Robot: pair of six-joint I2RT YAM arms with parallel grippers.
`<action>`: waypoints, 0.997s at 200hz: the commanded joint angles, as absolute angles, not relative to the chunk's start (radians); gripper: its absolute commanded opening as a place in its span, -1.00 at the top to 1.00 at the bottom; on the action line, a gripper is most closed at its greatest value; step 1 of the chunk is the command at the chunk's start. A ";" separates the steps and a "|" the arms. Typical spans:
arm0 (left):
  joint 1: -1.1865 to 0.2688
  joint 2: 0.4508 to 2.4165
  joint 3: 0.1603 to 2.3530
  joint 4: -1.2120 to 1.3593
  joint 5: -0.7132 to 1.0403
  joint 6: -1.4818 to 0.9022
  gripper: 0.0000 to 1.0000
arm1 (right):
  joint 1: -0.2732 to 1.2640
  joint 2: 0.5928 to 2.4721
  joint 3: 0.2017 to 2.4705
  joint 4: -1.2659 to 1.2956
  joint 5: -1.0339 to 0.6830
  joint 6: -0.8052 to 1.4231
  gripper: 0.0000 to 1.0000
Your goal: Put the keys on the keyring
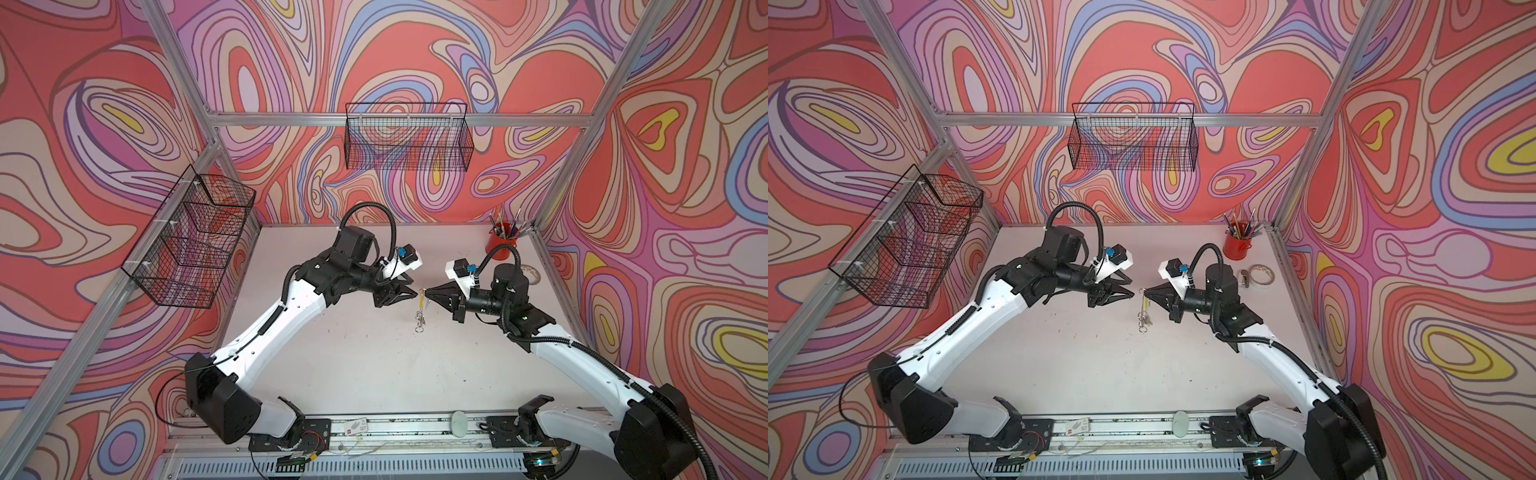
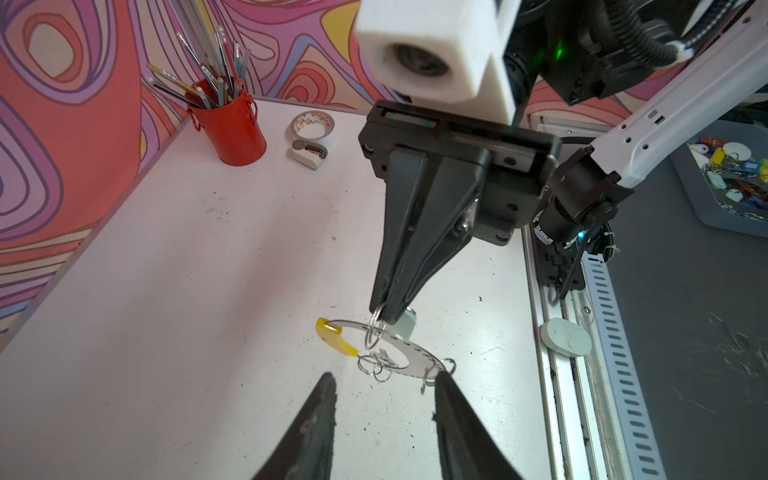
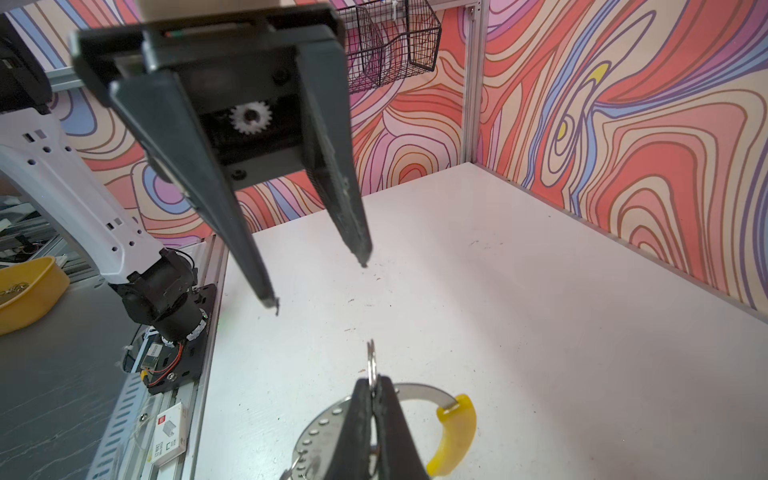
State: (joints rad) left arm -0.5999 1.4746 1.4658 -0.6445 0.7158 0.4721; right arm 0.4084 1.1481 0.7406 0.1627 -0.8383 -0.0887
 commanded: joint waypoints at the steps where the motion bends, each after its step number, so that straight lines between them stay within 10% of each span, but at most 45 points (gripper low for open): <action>1: -0.619 1.517 1.538 -0.777 0.692 0.541 0.18 | 0.413 1.142 0.771 0.176 -0.874 -0.115 1.00; 199: -0.660 1.634 1.680 -0.860 0.679 0.581 1.00 | 0.416 1.167 0.804 0.123 -0.893 -0.140 1.00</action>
State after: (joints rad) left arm -0.6544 1.6329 1.6608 -0.8608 0.6540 0.5716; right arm 0.4110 1.1606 0.7742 0.1242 -0.8688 -0.1127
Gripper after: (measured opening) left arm 0.050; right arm 0.048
